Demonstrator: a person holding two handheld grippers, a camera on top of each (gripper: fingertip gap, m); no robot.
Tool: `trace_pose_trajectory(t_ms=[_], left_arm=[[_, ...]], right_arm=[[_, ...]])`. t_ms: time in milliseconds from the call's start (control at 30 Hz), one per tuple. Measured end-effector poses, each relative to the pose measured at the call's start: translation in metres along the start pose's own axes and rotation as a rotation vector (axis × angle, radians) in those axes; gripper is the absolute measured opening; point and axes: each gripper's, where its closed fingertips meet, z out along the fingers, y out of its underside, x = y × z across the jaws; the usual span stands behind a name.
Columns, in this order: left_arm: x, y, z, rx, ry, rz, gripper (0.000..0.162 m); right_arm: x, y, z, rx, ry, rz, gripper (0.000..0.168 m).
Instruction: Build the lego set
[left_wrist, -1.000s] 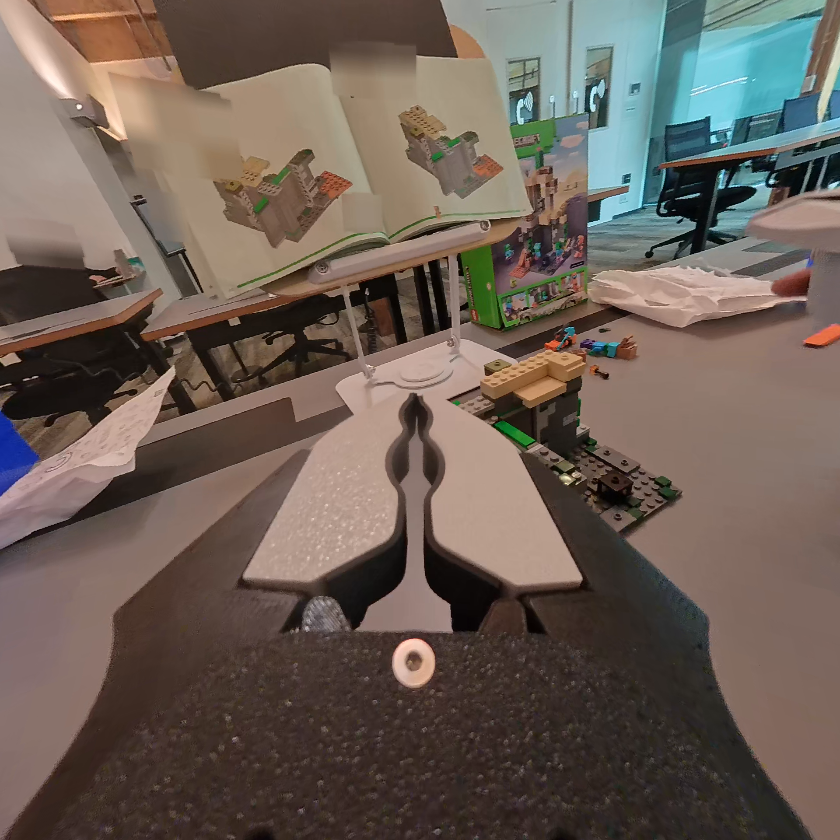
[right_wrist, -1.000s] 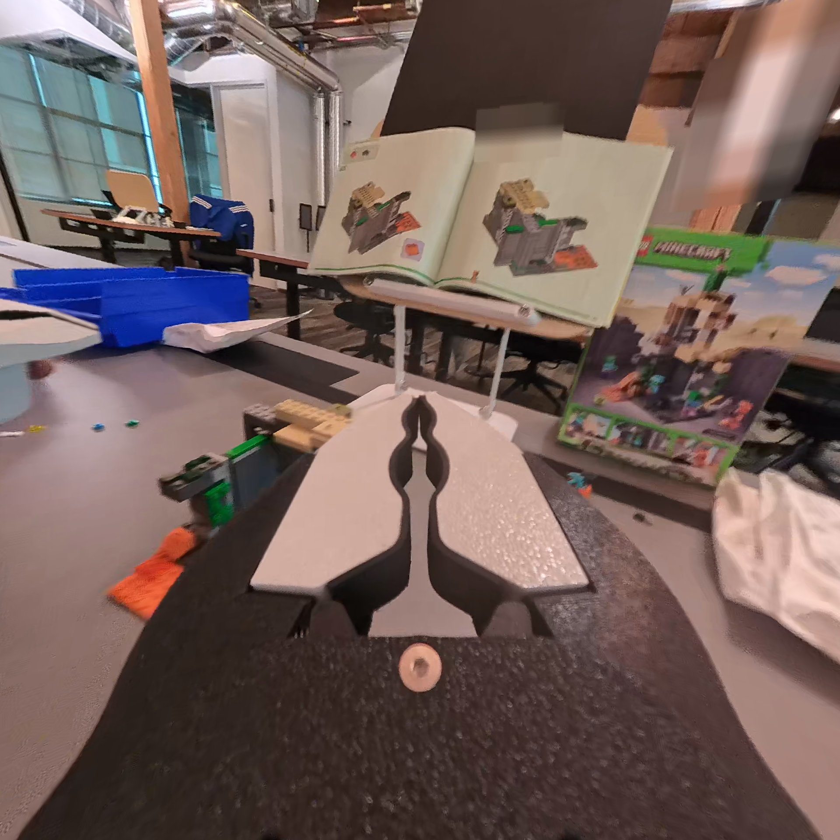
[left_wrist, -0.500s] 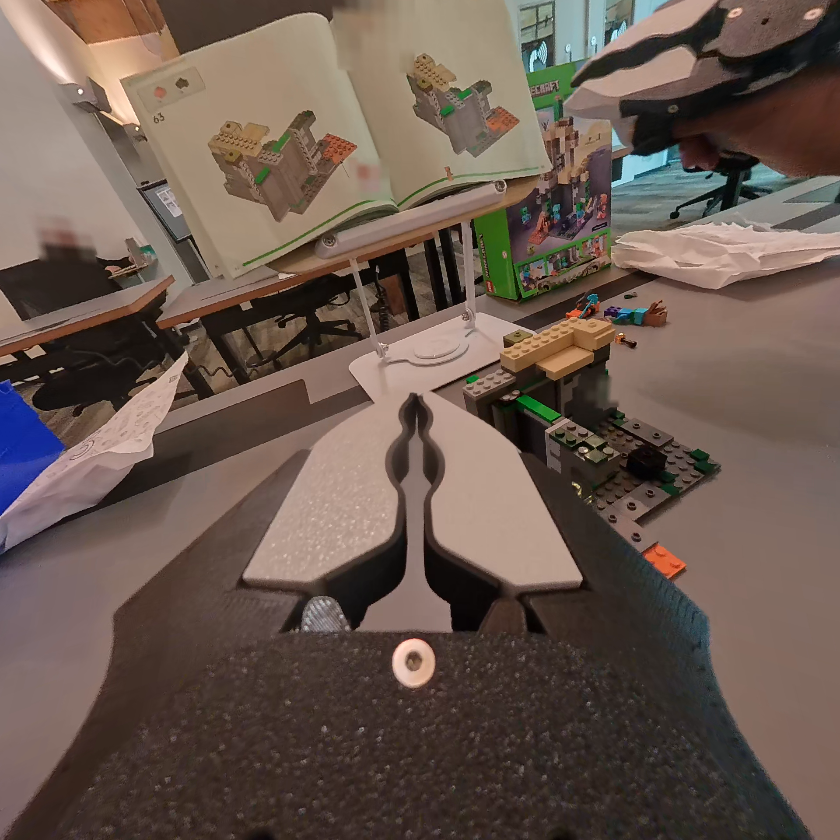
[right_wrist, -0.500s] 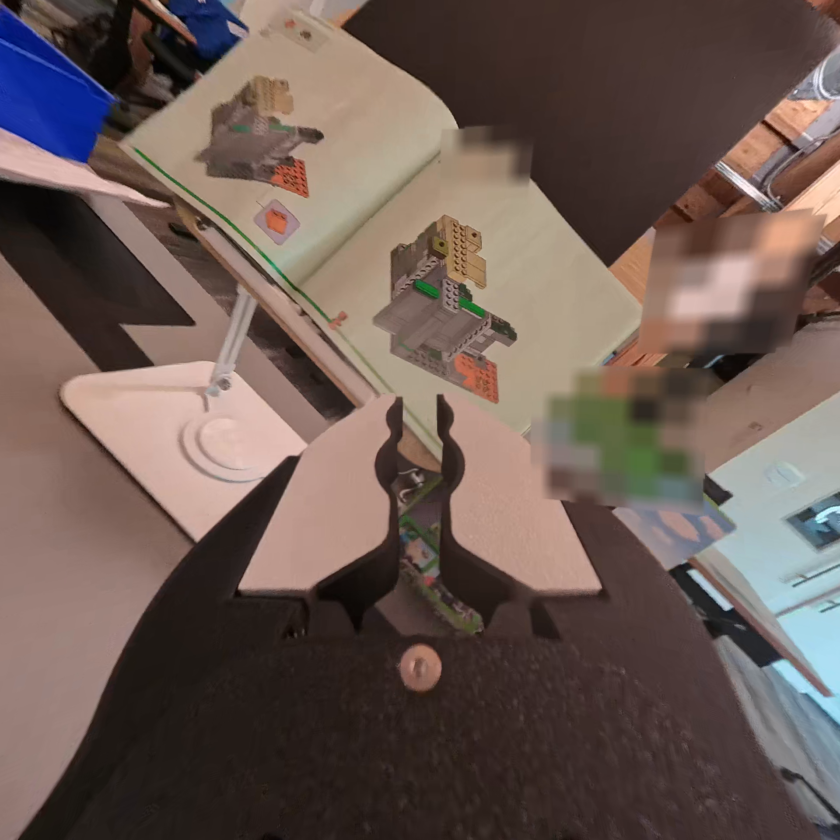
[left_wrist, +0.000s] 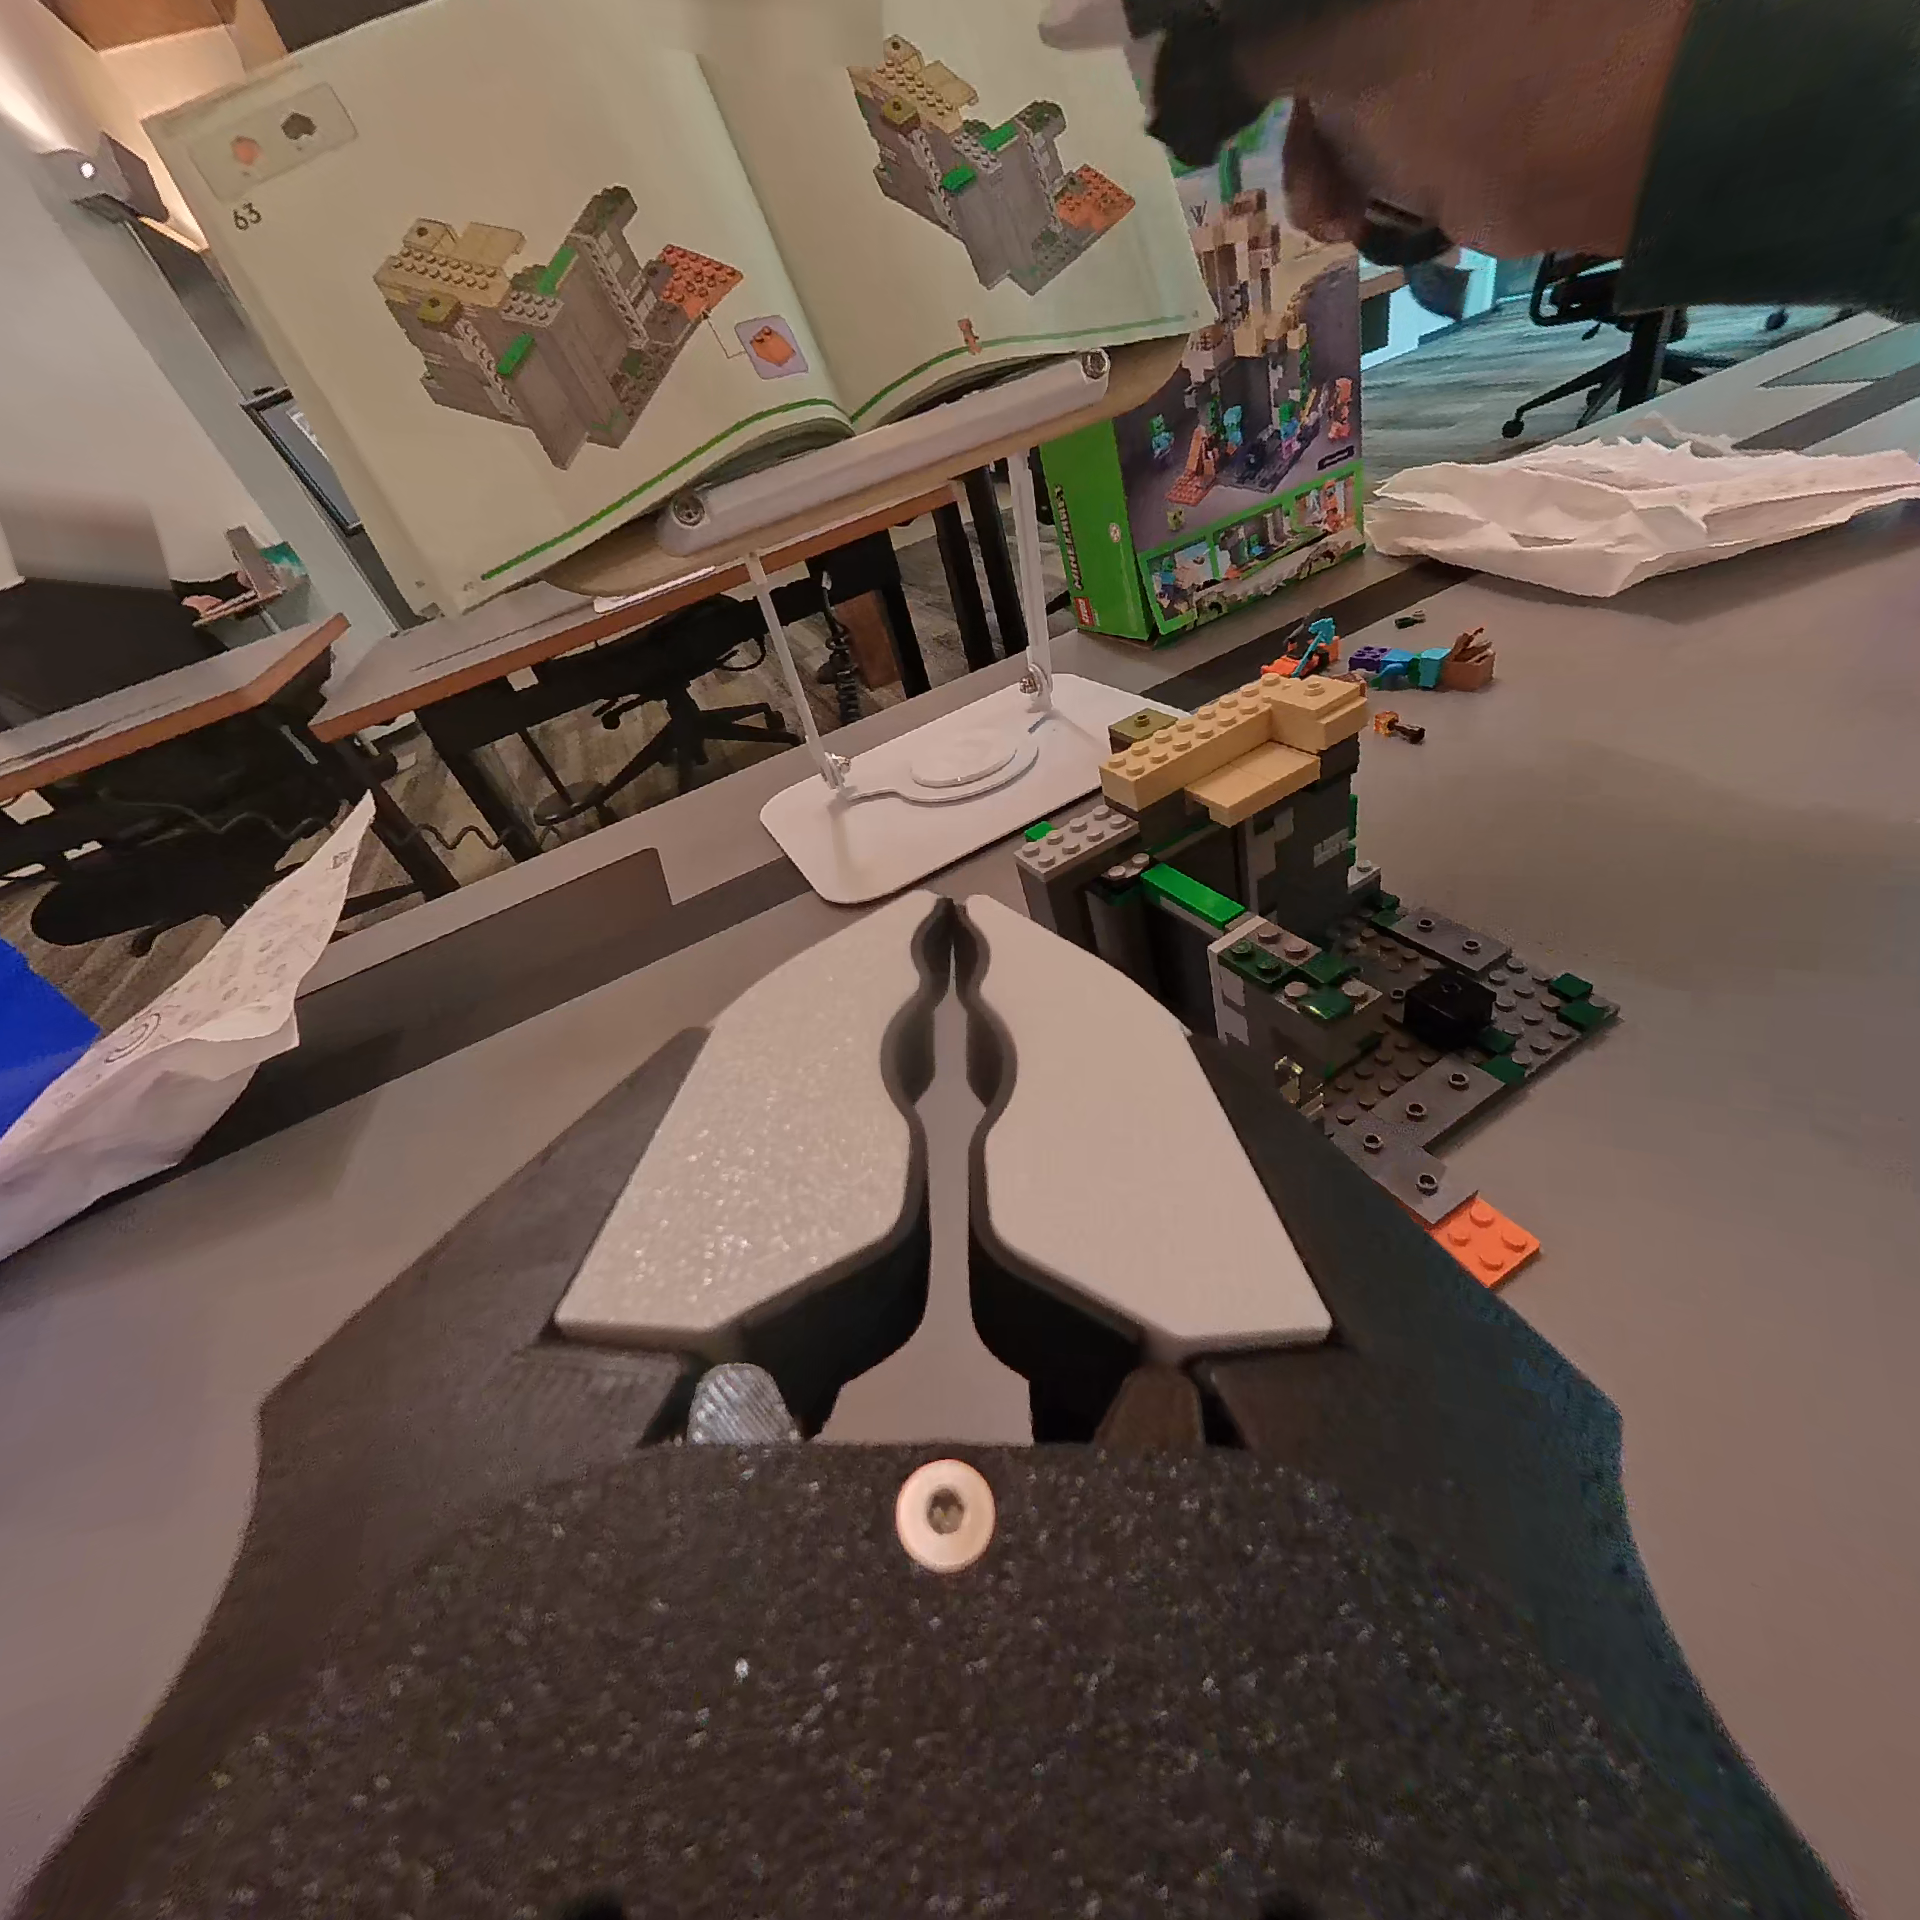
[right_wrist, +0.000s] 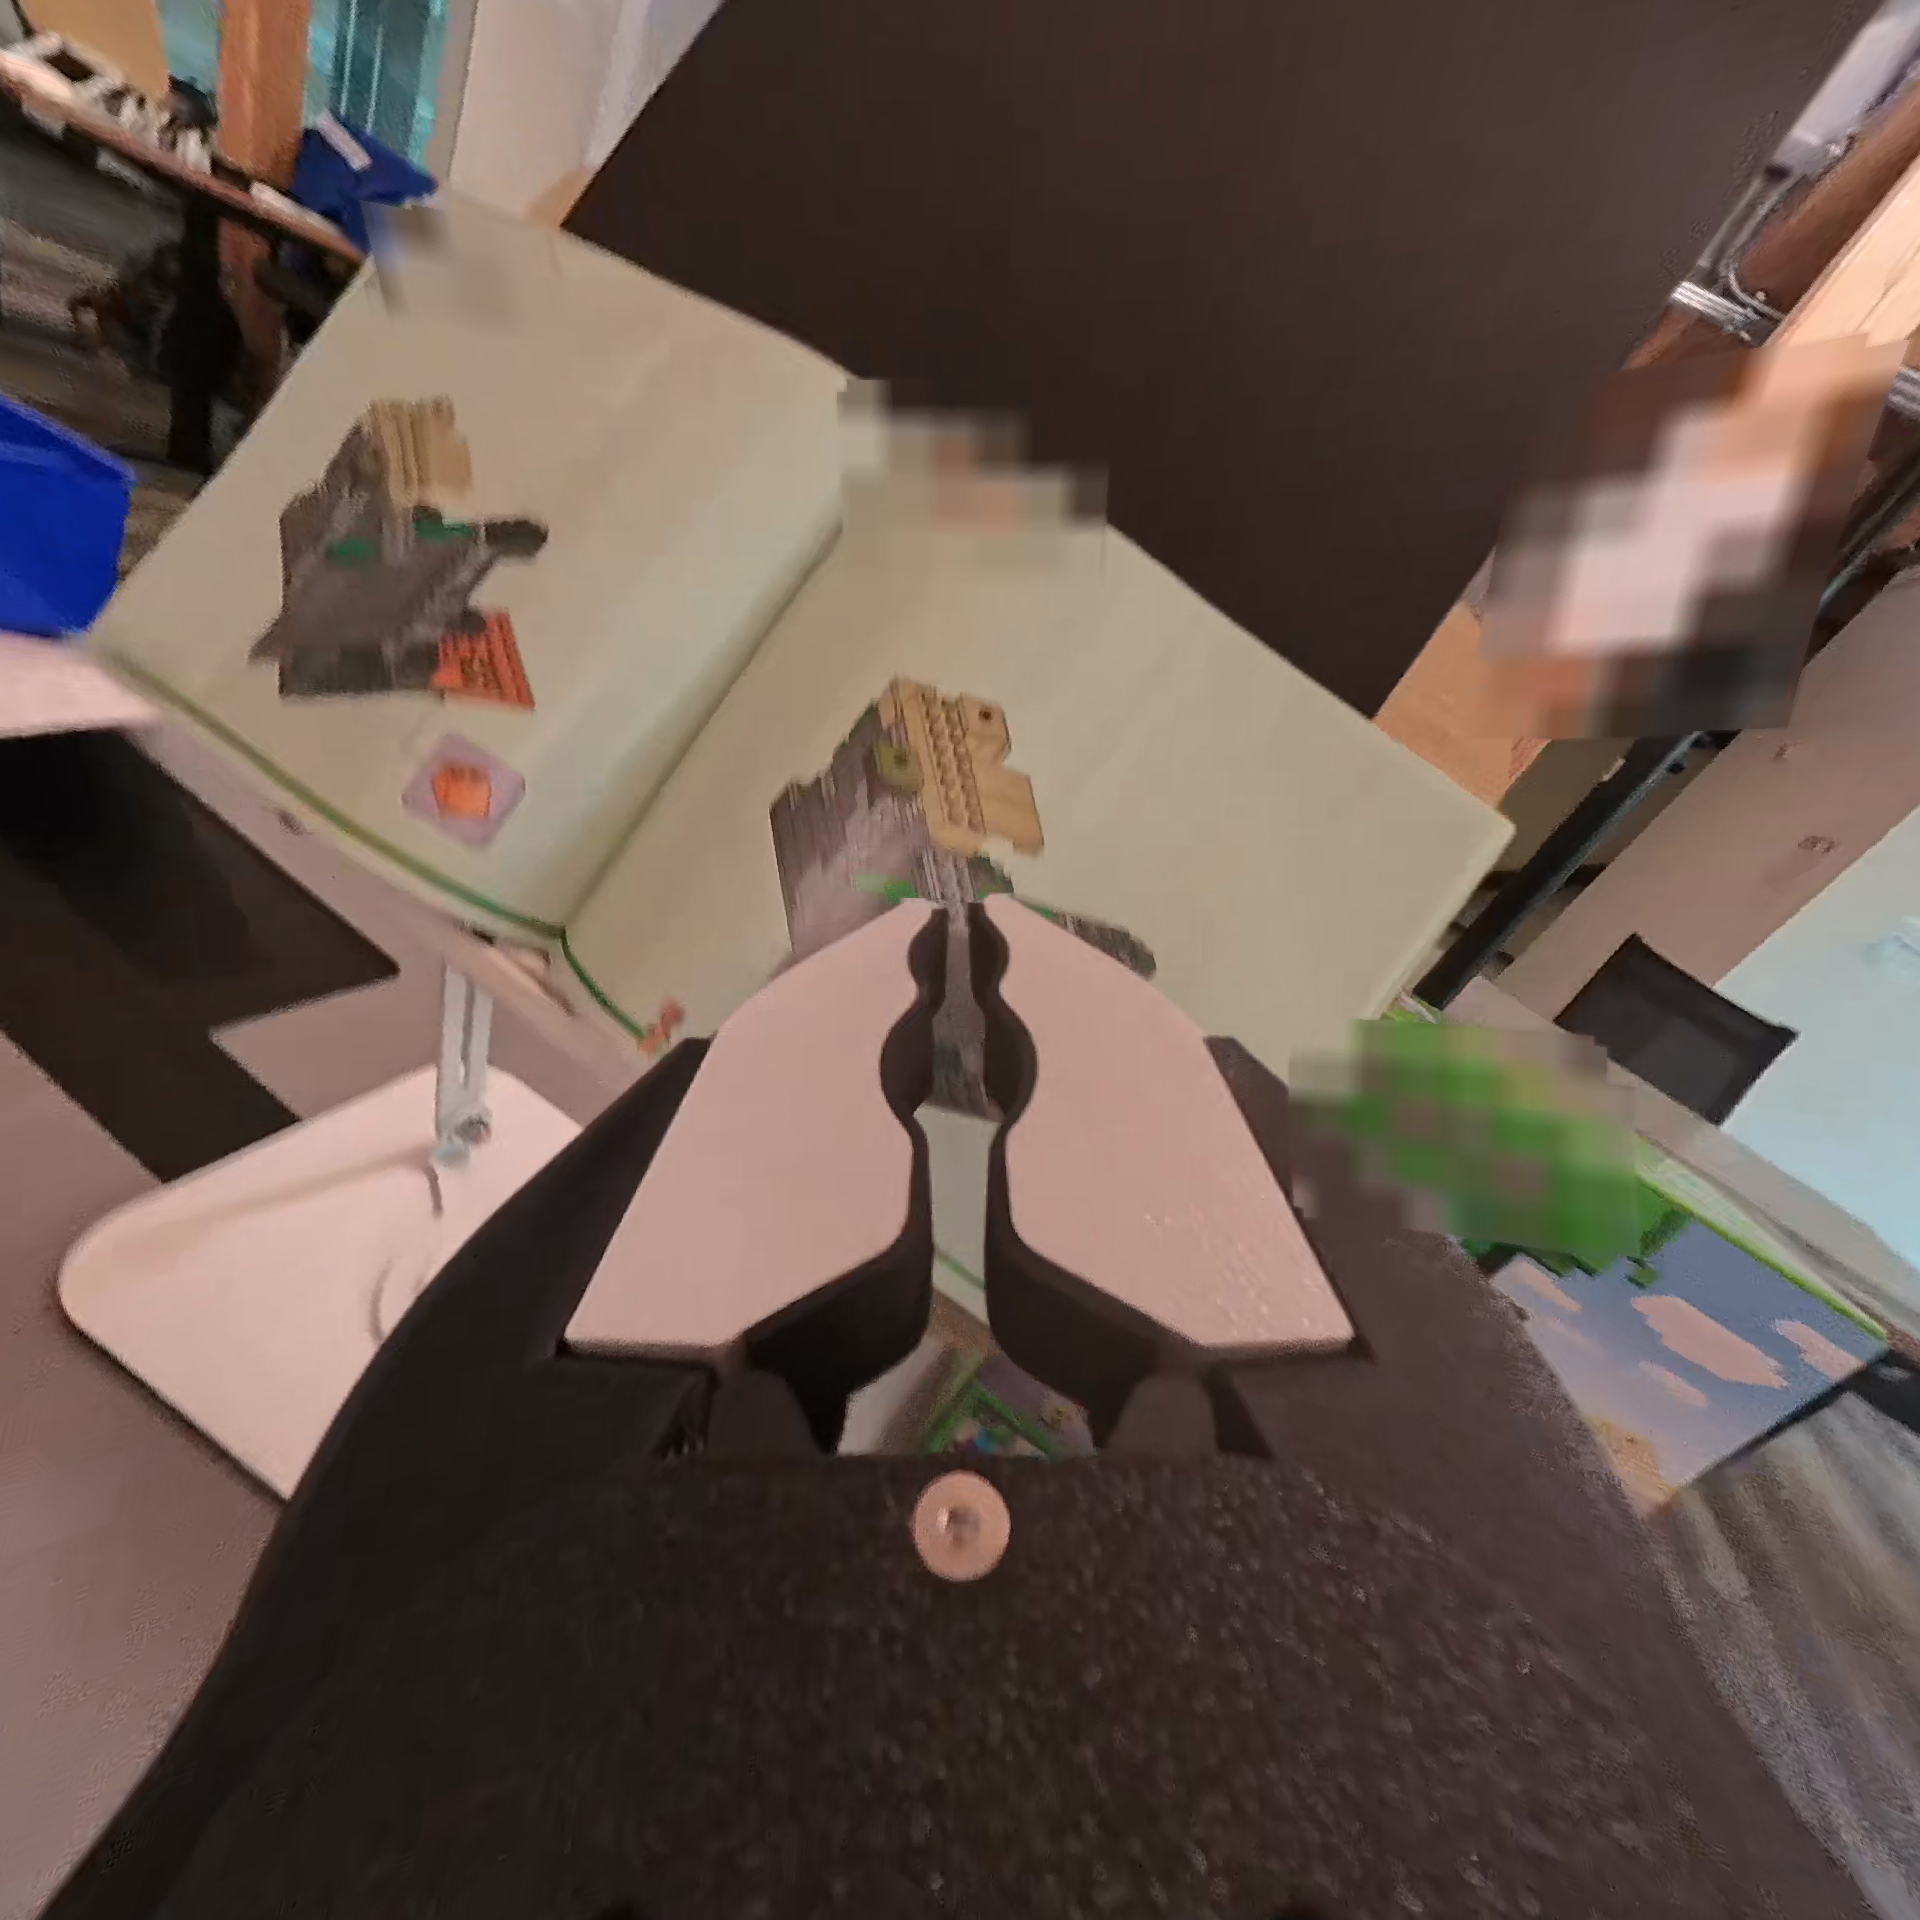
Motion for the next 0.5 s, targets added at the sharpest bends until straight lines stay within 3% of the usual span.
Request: trace_pose_trajectory(t_ms=[267,500], left_arm=[[0.001,0.005,0.002,-0.016,0.017,-0.009,0.000],[-0.003,0.005,0.000,-0.017,0.028,-0.044,0.000]], right_arm=[[-0.018,-0.043,0.040,-0.019,0.108,0.176,0.000],[-0.028,-0.056,0.061,-0.045,0.135,0.262,0.000]])
